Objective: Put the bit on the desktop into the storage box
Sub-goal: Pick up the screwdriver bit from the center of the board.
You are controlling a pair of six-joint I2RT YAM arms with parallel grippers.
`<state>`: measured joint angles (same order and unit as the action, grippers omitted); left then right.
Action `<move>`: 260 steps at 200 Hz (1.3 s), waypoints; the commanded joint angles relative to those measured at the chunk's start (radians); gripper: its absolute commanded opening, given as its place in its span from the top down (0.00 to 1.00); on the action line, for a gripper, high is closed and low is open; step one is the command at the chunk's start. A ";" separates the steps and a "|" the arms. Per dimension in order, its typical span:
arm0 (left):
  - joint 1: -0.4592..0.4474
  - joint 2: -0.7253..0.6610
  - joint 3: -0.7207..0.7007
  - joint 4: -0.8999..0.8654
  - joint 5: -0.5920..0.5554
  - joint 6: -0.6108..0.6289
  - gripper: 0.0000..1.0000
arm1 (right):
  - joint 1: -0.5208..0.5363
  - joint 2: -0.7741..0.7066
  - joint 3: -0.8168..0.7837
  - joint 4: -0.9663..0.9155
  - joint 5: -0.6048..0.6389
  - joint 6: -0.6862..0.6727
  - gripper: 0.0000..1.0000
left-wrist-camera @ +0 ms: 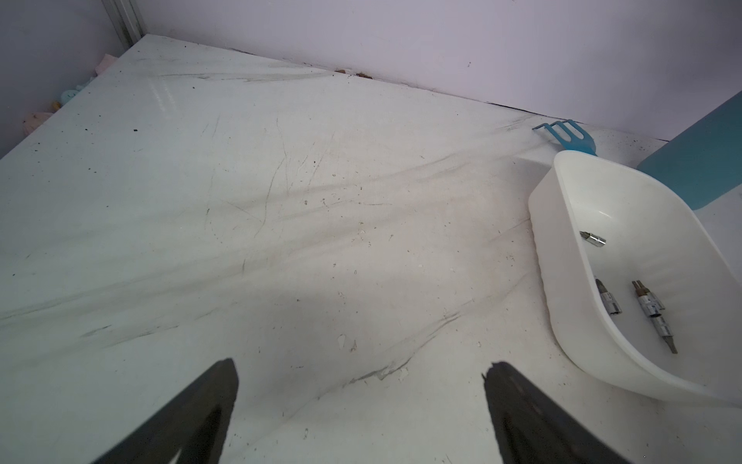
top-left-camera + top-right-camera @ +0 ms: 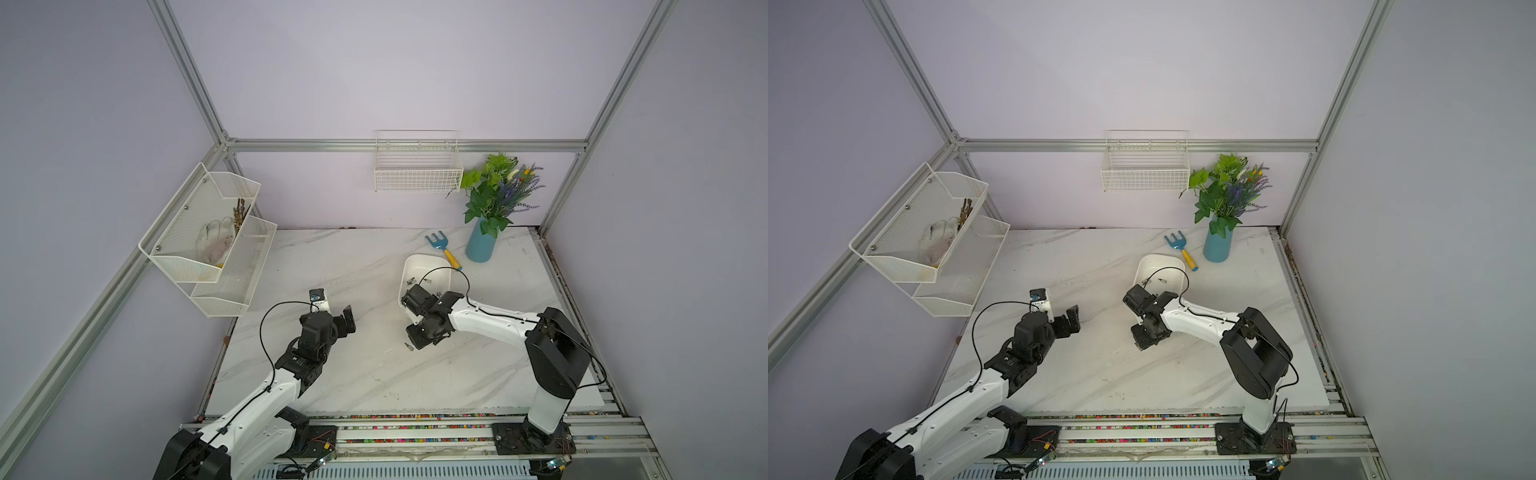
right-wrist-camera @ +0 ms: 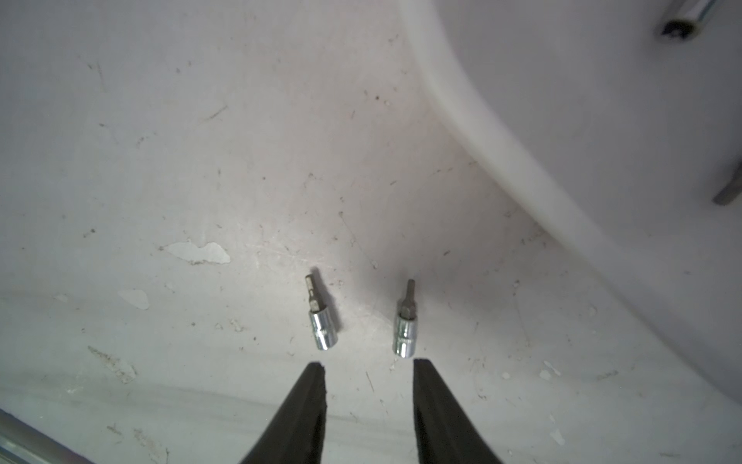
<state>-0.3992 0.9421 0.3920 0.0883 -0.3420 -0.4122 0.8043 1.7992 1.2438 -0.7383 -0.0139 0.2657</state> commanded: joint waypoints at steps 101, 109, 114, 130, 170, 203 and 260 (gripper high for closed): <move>0.007 -0.007 -0.001 0.029 0.029 -0.022 0.00 | 0.003 0.068 0.016 -0.018 0.072 0.018 0.69; 0.007 -0.008 -0.001 0.030 0.029 -0.022 0.00 | 0.003 0.073 0.019 -0.018 0.072 0.018 0.69; 0.007 -0.008 -0.001 0.030 0.029 -0.022 0.00 | 0.002 0.078 0.021 -0.018 0.073 0.018 0.70; 0.007 -0.008 0.000 0.031 0.030 -0.022 0.00 | 0.003 0.087 0.027 -0.018 0.073 0.018 0.71; 0.007 -0.009 0.000 0.030 0.031 -0.022 0.00 | 0.003 0.104 0.036 -0.015 0.074 0.016 0.73; 0.007 -0.008 0.000 0.030 0.032 -0.023 0.00 | 0.001 0.116 0.041 -0.015 0.081 0.017 0.73; 0.007 -0.009 0.000 0.031 0.032 -0.023 0.00 | 0.001 0.130 0.042 -0.024 0.103 0.021 0.77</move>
<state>-0.3992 0.9421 0.3920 0.0883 -0.3172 -0.4274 0.8040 1.9114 1.2713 -0.7521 0.0673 0.2768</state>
